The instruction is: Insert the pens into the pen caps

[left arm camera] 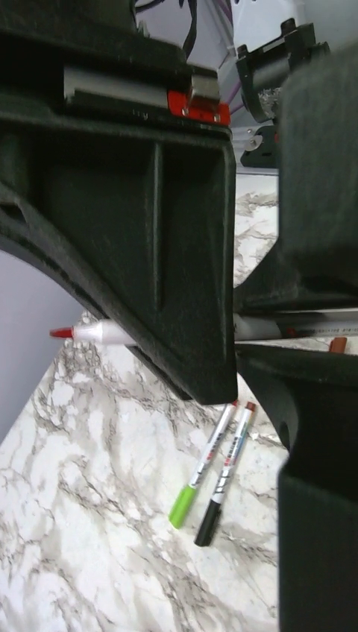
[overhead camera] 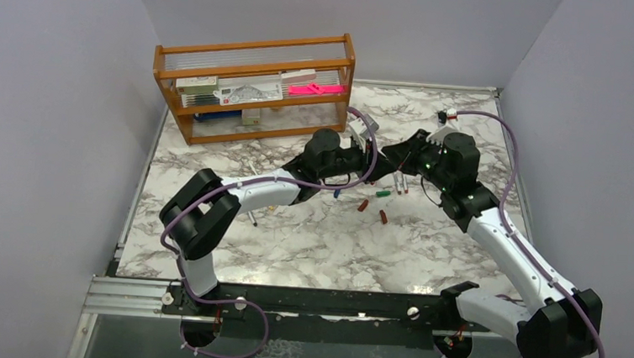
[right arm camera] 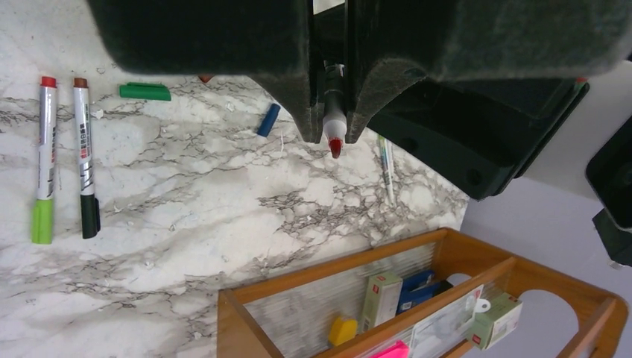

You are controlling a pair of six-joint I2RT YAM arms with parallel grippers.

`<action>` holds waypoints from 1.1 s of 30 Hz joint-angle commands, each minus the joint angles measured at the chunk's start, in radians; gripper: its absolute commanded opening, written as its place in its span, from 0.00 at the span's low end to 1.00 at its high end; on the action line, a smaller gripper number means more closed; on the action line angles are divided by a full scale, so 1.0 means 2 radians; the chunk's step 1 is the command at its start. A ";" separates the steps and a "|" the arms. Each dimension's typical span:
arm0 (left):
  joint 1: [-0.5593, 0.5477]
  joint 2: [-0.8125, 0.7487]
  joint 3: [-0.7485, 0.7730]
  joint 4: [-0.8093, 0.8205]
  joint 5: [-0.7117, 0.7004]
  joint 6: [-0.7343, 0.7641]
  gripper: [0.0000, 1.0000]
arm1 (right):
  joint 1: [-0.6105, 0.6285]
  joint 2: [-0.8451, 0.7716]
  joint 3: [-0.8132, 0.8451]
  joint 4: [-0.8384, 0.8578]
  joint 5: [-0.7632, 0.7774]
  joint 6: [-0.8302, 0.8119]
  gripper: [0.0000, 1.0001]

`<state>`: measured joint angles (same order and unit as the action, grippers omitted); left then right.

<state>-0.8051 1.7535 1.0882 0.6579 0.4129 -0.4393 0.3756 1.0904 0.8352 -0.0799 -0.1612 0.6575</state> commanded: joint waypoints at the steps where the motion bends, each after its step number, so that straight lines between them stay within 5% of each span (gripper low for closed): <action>1: -0.001 0.013 0.021 0.018 0.024 -0.006 0.12 | -0.001 -0.017 0.000 0.013 -0.017 -0.003 0.02; 2: -0.001 0.016 0.023 0.017 0.031 -0.009 0.02 | -0.001 -0.019 0.001 0.008 -0.015 -0.002 0.02; 4: -0.001 0.019 0.025 0.017 0.037 -0.016 0.00 | -0.002 -0.022 0.009 -0.007 -0.001 -0.009 0.03; 8: 0.008 0.002 0.002 0.018 0.013 -0.020 0.00 | -0.001 -0.019 0.026 -0.040 0.040 -0.034 0.44; 10: 0.029 -0.014 -0.018 0.018 0.003 -0.037 0.00 | -0.002 -0.006 0.039 -0.065 0.056 -0.051 0.55; 19: 0.142 -0.122 -0.138 -0.014 -0.060 -0.082 0.00 | -0.002 0.038 0.020 -0.112 0.084 -0.088 0.57; 25: 0.148 -0.138 -0.145 -0.039 -0.068 -0.069 0.00 | -0.002 0.091 -0.006 -0.104 0.075 -0.069 0.31; 29: 0.148 -0.127 -0.141 -0.039 -0.062 -0.069 0.00 | -0.002 0.123 -0.009 -0.095 0.064 -0.066 0.03; 33: 0.148 -0.117 -0.138 -0.039 -0.055 -0.069 0.00 | -0.002 0.164 0.004 -0.107 0.059 -0.084 0.02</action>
<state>-0.5060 1.5002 0.8021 0.5888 0.3038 -0.5850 0.3710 1.3628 0.8143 -0.2890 -0.0292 0.5179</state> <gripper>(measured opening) 0.115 0.021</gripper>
